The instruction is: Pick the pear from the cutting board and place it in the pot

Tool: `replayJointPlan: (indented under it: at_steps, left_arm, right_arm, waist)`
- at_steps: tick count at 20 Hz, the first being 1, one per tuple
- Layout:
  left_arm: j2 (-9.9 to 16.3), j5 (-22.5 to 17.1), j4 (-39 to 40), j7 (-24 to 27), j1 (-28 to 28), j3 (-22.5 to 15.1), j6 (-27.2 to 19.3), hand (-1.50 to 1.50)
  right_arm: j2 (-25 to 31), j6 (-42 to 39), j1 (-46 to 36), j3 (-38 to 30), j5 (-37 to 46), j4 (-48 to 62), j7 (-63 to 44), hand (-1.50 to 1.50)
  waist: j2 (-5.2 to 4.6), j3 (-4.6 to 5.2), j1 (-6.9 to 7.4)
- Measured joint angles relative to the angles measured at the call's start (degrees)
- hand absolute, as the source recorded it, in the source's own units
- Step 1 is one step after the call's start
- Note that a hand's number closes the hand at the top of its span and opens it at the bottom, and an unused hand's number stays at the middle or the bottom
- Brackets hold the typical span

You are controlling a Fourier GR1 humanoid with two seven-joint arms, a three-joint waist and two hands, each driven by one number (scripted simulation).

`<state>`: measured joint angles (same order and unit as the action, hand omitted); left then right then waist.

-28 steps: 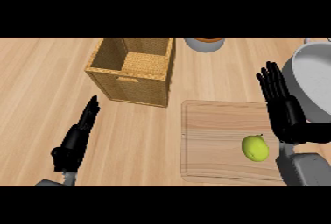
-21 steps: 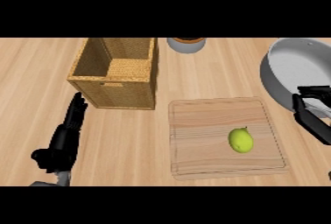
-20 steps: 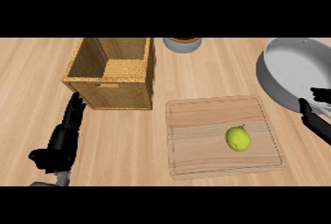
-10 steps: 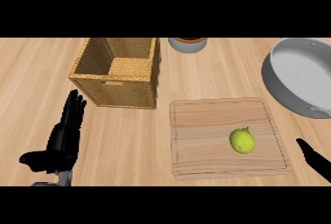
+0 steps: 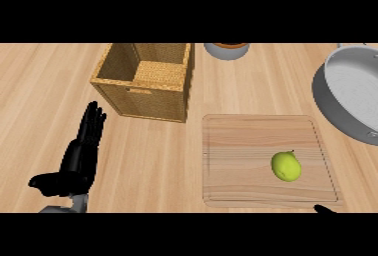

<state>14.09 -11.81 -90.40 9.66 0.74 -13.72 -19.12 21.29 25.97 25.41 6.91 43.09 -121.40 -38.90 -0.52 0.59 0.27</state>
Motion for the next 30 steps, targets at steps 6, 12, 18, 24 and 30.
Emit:
replayJointPlan:
  at_steps: [6,12,18,24,30]
  left_arm:
    - [-0.3,0.3,-0.3,-0.8,1.2,-0.5,0.5,0.0]
    - [-1.5,1.0,1.2,-0.6,1.9,-0.6,0.2,0.0]
    - [-1.1,0.7,0.2,-1.4,1.5,0.4,0.7,0.0]
    - [-0.6,0.7,-0.3,-1.5,0.5,1.5,1.7,0.0]
    - [-2.2,2.0,-1.1,-1.9,-0.3,1.1,1.0,0.0]
  right_arm:
    - [-0.8,-16.4,-5.7,4.9,3.5,-2.8,-19.5,-1.5]
    - [-6.3,-25.0,-19.0,7.1,5.2,1.6,-27.3,-1.5]
    - [-11.6,-28.9,-22.6,7.5,6.6,8.5,-28.8,-1.5]
    - [-15.3,-31.6,-25.0,4.5,5.9,12.9,-28.0,-1.5]
    - [-18.0,-32.6,-25.3,3.0,7.9,16.4,-26.2,-1.5]
  waist:
    - [-0.11,-0.19,1.53]
    - [0.13,-0.39,1.26]
    - [0.33,-0.48,0.78]
    - [0.44,-0.55,0.27]
    - [0.5,-0.57,-0.04]
